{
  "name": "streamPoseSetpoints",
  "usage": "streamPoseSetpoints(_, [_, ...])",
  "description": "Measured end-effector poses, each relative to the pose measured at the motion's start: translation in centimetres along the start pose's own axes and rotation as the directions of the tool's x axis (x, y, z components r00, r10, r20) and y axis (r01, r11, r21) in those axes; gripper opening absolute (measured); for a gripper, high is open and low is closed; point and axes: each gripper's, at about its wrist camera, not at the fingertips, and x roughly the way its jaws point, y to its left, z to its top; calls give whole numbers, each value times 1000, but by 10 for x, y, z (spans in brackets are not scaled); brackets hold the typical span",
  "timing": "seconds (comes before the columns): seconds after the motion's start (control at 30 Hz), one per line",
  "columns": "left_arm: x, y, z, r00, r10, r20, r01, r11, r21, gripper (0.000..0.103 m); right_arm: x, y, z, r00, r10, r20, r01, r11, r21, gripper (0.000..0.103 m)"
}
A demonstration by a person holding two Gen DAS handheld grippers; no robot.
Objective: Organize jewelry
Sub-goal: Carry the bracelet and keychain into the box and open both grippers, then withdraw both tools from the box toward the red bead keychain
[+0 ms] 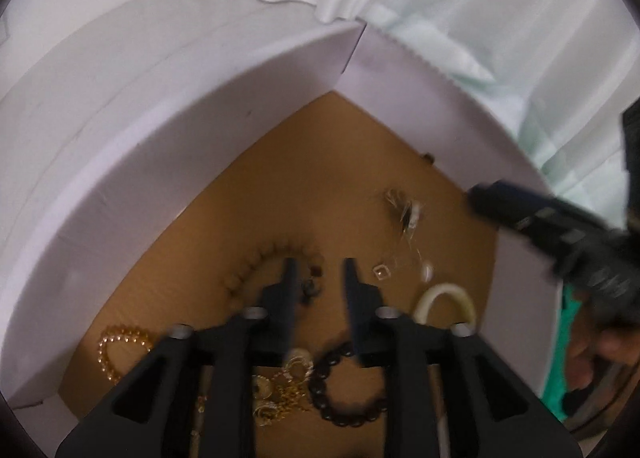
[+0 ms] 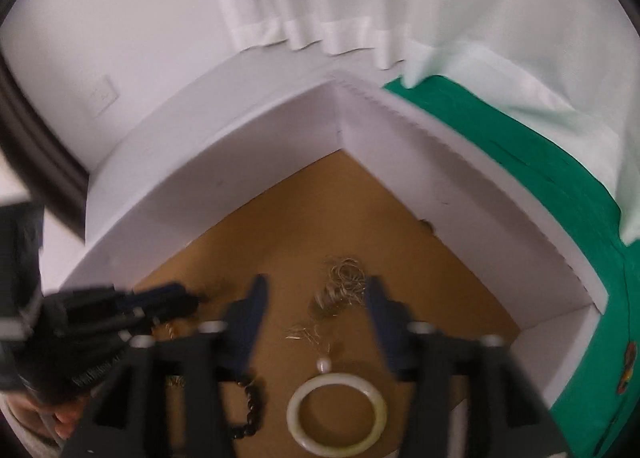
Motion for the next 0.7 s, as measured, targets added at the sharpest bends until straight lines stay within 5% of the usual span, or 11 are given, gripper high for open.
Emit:
streamPoseSetpoints(0.2, [-45, -13, -17, 994, 47, 101, -52, 997, 50, 69, -70, -12, -14, 990, -22, 138, 21, 1000, 13, 58])
streamPoseSetpoints(0.4, [-125, -69, -67, 952, 95, 291, -147, 976, 163, 95, -155, -11, -74, 964, -102, 245, 115, 993, -39, 75])
streamPoseSetpoints(0.5, [-149, -105, -101, 928, 103, 359, -184, 962, 200, 97, -178, -22, -118, 958, -162, 238, 174, 984, -34, 75])
streamPoseSetpoints(0.7, [-163, -156, -141, 918, 65, 391, -182, 945, 270, 97, -209, -57, -195, 950, -249, 191, 243, 969, 51, 75])
